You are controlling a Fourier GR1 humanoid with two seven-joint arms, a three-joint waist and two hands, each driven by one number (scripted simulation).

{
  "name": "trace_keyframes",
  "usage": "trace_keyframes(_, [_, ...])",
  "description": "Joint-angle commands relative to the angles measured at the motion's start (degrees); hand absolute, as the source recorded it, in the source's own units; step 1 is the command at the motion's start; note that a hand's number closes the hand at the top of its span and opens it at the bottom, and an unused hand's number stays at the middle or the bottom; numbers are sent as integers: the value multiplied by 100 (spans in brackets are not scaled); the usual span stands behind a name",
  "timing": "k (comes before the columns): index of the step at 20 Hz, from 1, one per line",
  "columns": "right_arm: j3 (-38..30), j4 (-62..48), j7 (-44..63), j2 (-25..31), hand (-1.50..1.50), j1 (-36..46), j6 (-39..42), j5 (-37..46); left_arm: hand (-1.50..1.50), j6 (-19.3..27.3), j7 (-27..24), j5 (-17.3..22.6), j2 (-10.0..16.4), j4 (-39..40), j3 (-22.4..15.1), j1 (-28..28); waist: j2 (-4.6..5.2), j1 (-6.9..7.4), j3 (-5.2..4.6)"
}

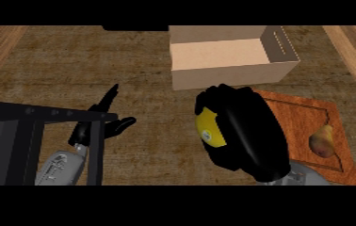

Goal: Pick the lemon from the cutting board and place it in the cardboard box

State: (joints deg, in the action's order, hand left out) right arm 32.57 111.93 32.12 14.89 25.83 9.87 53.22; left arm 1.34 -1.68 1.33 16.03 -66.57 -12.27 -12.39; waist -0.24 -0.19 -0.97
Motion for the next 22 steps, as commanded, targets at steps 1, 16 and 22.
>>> trace_keyframes(1, [-240, 757, 497, -150, 150, -33, 182, -66, 0, -117, 42, 129, -254, -951, -153, -400, -92, -64, 103])
trace_keyframes(16, [-1749, 253, 1255, -345, 150, 1524, 922, -531, 0, -327, -58, 35, -264, -949, -214, -442, -3, 159, 92])
trace_keyframes(22, [-2297, -552, 725, -196, 150, 1677, 792, -868, 0, -354, -142, 6, -185, -976, -157, -433, 17, 168, 101])
